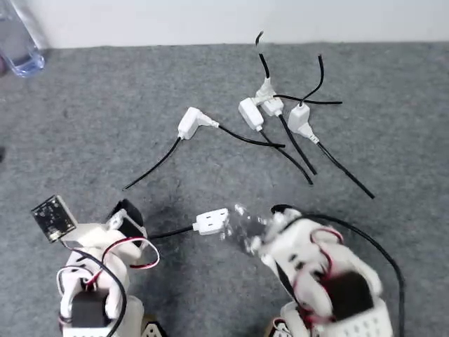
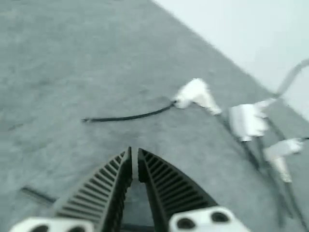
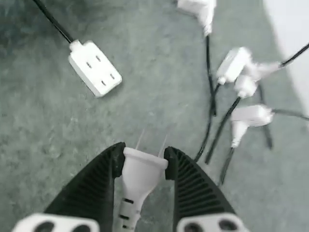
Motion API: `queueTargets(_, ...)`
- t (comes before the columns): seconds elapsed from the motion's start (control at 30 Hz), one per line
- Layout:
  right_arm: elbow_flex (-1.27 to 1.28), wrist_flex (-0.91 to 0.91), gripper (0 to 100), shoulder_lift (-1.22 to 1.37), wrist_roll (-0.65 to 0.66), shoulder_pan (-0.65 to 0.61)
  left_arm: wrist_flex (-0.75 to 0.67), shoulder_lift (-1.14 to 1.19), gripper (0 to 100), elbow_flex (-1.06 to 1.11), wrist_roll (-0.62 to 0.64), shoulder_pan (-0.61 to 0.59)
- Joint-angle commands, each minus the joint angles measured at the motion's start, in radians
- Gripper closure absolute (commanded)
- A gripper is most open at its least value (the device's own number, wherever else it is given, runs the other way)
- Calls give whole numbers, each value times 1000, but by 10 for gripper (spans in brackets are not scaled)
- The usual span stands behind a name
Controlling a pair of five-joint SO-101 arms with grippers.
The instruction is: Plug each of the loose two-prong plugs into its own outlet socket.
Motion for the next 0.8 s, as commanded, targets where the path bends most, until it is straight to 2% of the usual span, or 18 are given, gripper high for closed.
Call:
queueTargets(0.0, 11, -117, 990, 148, 23, 41, -5, -9, 978, 54, -11, -28)
queueTargets(0.37, 23, -412, 990, 676, 143, 110, -5, -9, 978, 108, -11, -236)
queueTargets(0.57, 18, -584, 990, 921, 155, 137, -5, -9, 978, 108, -11, -244)
queueTargets(0.77, 11, -664, 989, 1093, 175, 159, -5, -9, 978, 108, -11, -241)
